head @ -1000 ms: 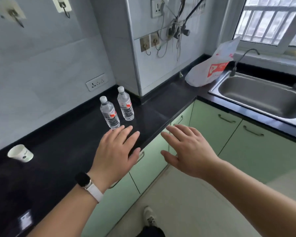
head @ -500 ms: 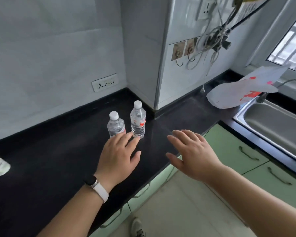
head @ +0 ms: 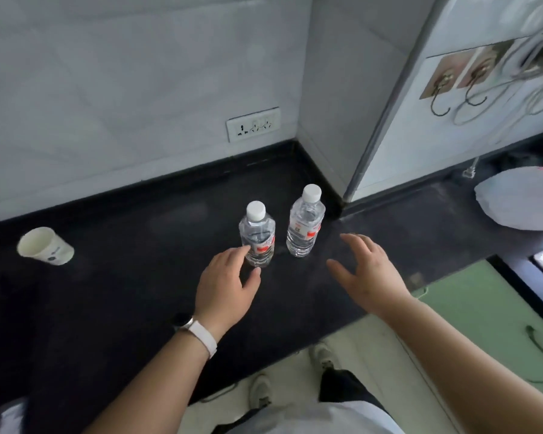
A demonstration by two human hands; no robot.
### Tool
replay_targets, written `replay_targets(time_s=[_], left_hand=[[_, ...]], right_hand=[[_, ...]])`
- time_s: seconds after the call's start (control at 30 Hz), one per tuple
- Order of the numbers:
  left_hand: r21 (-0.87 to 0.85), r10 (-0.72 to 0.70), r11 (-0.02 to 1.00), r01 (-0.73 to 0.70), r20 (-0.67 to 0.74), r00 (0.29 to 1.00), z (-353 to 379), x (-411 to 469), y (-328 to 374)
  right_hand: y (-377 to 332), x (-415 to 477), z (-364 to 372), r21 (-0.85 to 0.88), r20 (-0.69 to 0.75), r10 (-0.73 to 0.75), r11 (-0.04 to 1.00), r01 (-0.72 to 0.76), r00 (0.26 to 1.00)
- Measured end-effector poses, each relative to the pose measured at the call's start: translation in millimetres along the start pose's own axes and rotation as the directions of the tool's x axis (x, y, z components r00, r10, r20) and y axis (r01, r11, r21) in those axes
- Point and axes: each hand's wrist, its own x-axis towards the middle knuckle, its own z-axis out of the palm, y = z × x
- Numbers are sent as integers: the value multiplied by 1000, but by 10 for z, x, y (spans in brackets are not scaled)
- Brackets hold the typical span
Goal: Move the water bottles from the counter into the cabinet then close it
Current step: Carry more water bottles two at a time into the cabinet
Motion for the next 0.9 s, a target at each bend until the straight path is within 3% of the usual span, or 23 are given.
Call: replay_targets(time_s=[0.1, 0.17, 0.4, 0.67, 0.9], left_hand=[[-264, -317, 912, 313, 29, 948, 111, 83, 101], [-353, -422, 841, 410, 49, 905, 176, 162, 182], [-404, -570, 750, 523, 5, 821, 350, 383, 360], [-551, -745, 580, 599, -63, 664, 559, 567, 558], [-585, -803, 536, 609, -129, 582, 639, 568, 633]], right_hand=[[112, 315, 82, 164, 80, 56, 984, -68, 995], [198, 525, 121, 282, 131, 60, 955, -95, 990], [357, 1178, 160, 449, 313, -133, 893, -23, 940], [368, 1602, 282, 538, 521, -379, 841, 50, 765], [272, 1751, 270, 558, 571, -467, 824, 97, 675]])
